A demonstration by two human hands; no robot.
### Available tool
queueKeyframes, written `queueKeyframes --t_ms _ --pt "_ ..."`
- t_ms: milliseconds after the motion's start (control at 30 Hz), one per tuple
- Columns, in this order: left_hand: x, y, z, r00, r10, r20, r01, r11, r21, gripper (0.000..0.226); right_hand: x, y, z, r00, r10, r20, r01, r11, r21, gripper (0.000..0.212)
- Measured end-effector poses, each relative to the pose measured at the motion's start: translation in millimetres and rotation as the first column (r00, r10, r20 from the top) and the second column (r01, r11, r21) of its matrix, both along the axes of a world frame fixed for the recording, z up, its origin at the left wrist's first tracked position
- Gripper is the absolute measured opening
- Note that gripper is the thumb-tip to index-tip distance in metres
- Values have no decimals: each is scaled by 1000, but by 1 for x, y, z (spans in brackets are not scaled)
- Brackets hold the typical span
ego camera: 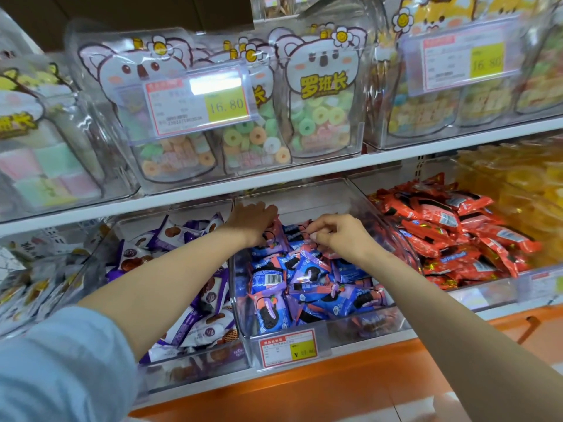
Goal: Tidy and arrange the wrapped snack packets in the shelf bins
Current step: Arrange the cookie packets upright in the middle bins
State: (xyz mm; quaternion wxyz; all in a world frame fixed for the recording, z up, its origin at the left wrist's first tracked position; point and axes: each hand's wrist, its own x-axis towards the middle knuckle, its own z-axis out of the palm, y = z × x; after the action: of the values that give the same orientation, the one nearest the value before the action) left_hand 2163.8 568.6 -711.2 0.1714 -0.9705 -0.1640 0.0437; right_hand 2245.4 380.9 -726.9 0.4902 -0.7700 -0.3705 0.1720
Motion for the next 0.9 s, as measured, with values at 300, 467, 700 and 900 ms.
queueKeyframes --t_ms 300,467,700,900 --pt "12 1 0 913 -373 -168 381 925 17 64 2 1 1 999 -25 -38 23 999 -39 12" --pt "28 0 -5 857 -303 -416 352 935 44 57 4 0 -1 998 -34 -62 33 999 -20 13" --pt "33 10 -6 861 -181 -476 246 966 78 60 5 -3 -2 998 -9 -62 9 1000 2 15" --pt "29 13 -7 859 -237 -454 271 963 9 58 8 -4 -10 994 6 107 -3 1000 -27 13"
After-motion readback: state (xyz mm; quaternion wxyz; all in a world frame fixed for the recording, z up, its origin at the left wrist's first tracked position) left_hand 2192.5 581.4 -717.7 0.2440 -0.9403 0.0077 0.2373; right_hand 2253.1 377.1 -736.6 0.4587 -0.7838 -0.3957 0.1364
